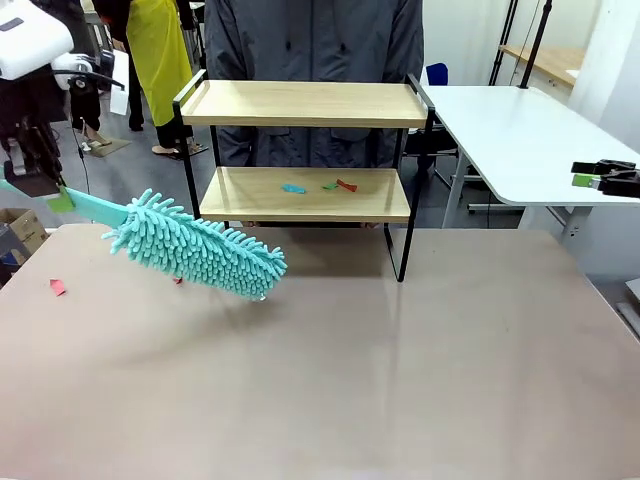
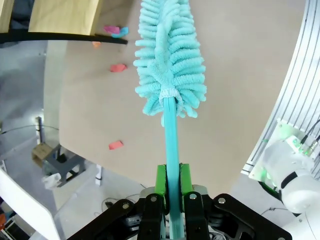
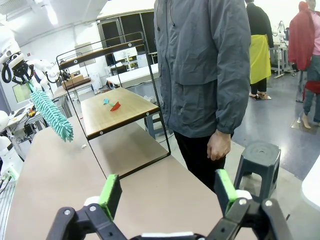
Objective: Clean the shelf.
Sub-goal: Clean the specific section of the Shelf indicated by the human with the Duster.
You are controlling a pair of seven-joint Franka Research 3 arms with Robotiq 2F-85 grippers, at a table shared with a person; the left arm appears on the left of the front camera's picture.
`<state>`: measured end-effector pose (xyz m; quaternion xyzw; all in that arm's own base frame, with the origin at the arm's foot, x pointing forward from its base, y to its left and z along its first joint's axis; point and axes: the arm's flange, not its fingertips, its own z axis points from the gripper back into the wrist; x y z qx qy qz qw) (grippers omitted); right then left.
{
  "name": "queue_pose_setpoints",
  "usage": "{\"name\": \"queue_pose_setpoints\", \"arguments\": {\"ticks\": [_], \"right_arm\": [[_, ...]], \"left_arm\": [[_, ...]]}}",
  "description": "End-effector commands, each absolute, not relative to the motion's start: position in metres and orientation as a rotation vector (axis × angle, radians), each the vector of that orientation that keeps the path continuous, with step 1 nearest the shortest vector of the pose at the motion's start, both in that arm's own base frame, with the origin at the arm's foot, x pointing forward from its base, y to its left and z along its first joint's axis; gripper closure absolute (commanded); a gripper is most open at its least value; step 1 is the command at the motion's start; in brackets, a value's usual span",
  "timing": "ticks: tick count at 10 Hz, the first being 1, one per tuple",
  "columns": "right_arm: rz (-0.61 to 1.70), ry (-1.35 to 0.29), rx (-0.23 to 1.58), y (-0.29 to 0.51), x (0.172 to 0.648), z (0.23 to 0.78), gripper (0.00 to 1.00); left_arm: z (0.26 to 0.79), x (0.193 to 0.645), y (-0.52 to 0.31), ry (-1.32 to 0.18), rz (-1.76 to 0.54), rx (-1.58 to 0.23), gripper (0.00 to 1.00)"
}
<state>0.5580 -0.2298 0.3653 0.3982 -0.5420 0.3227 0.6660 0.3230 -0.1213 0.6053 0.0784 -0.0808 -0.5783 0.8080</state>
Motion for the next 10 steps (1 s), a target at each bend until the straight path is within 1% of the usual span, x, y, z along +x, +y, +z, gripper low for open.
{"name": "queue_pose_setpoints", "arguments": {"ticks": [1,10], "right_arm": [[0.731,-1.229,0.897,-0.2272,0.5578,0.3690,0.00],[0.731,-1.229,0.897,-0.2272,0.5578,0.3690,0.00]], "left_arm": [[0.6063,0.3228,-0.1185,-0.195,-1.234,0.167,0.87],[0.6063,0.3228,-0.1185,-0.195,-1.234,0.167,0.87]]}}
